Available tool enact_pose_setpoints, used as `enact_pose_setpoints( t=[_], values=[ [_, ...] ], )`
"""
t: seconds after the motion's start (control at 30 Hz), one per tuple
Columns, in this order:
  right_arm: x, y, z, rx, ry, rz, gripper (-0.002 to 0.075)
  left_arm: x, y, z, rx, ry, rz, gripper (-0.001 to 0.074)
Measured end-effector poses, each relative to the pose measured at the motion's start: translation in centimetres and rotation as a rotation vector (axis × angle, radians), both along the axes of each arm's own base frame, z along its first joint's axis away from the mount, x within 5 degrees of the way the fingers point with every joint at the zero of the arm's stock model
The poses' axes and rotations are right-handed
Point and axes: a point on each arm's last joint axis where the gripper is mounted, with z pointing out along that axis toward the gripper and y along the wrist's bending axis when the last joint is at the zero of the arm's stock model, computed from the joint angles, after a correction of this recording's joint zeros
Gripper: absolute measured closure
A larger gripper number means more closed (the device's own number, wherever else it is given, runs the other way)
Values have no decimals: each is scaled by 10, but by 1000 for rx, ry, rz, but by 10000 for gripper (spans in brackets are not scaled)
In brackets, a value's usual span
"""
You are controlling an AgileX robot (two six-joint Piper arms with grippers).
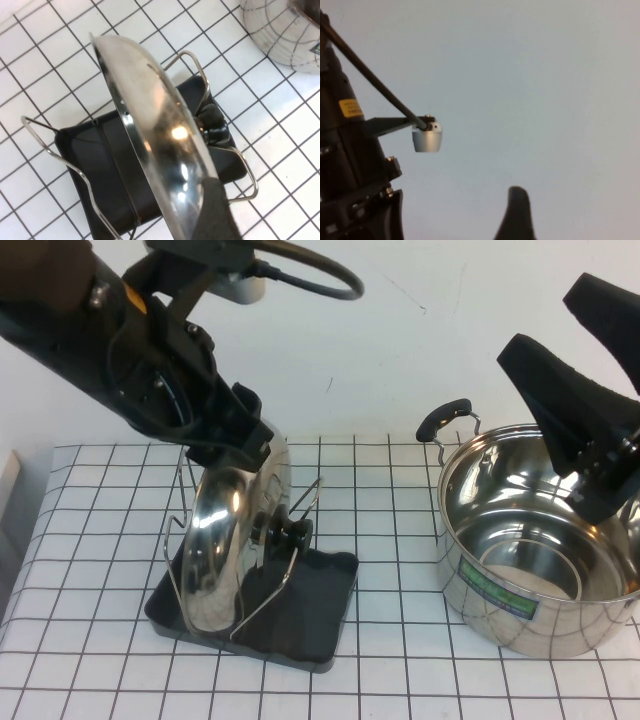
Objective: Put pot lid on rack
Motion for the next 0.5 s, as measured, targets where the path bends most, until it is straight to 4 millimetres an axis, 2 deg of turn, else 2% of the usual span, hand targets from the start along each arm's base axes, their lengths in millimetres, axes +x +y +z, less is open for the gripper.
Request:
enact_pose_setpoints(
  t=[0.1,0.23,0.33,0.4,0.5],
  values=[
    [0,0,0,0,0,0,195,-1,1,2,-4,-10,1,345],
    [0,0,0,-2,-1,1,195,-5,3,10,-21,-50,7,421],
    [0,0,0,1,-4,3,197,-12,7,23,-41,-127,18,534],
    [-2,0,3,16,-26,12,221,-23,14,38,-54,-199,27,636],
    [-8,-2,10,37,-64,21,329,-45,27,60,-57,-304,36,708]
  ],
)
